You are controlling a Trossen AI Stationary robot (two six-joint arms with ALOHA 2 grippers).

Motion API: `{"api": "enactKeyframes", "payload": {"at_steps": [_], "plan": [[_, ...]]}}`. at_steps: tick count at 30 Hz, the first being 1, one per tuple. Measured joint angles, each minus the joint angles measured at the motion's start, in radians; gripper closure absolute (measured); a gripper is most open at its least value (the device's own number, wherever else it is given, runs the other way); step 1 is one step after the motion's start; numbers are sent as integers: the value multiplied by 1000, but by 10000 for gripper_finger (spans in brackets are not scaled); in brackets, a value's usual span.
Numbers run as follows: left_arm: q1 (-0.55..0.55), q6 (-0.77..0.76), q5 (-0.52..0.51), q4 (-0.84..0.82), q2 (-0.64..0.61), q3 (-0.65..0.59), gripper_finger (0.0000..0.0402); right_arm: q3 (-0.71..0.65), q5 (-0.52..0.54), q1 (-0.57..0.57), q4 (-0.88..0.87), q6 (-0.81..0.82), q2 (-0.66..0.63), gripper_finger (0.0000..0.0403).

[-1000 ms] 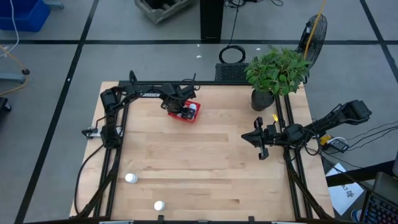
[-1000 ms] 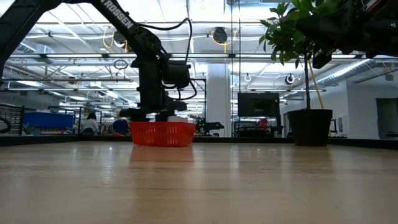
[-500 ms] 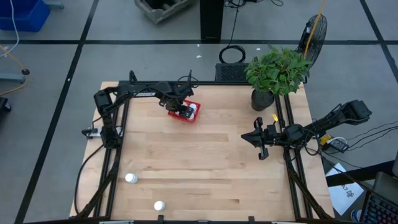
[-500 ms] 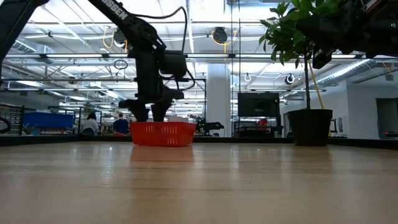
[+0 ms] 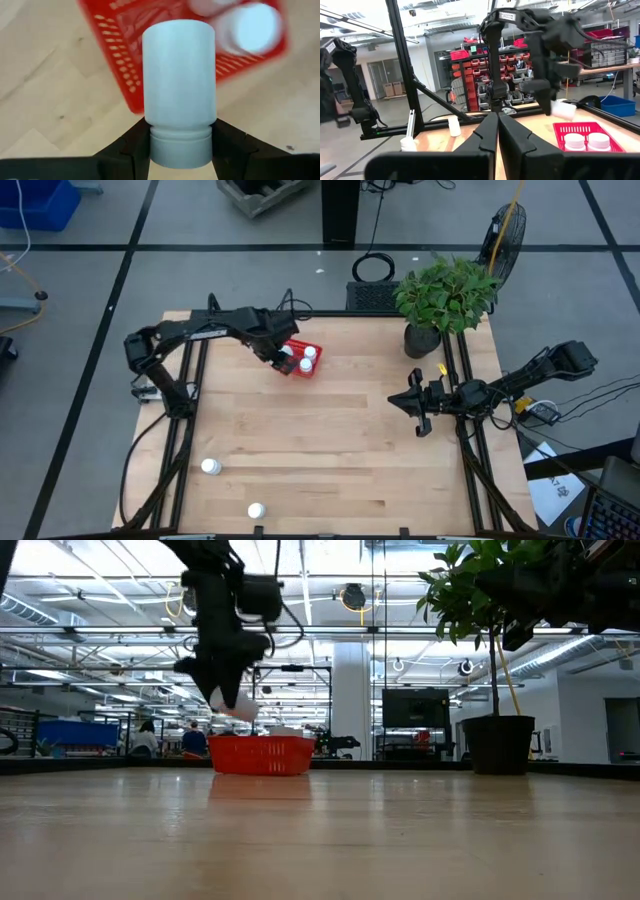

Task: Pick and place pill bottles into a basket
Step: Put the white pill bottle into the orange basket

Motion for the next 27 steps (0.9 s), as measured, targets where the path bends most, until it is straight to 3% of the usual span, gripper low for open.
{"api": "enactKeyframes", "payload": {"at_steps": [7,13,18,23,27], "plan": [[-90,49,88,-25,-124,0,233,0,0,0,0,0,0,394],[-190,-63,288,-20,-145,1,236,0,-1,0,128,25,-1,394],[-269,-154,514,-10,-133,1,227,12,-29,-6,115,104,2,394],[-315,-295,665,0,-135,0,235,133,-11,-6,-195,106,60,384],[-326,-431,713,5,-133,0,236,286,106,-6,-379,73,207,376]]}}
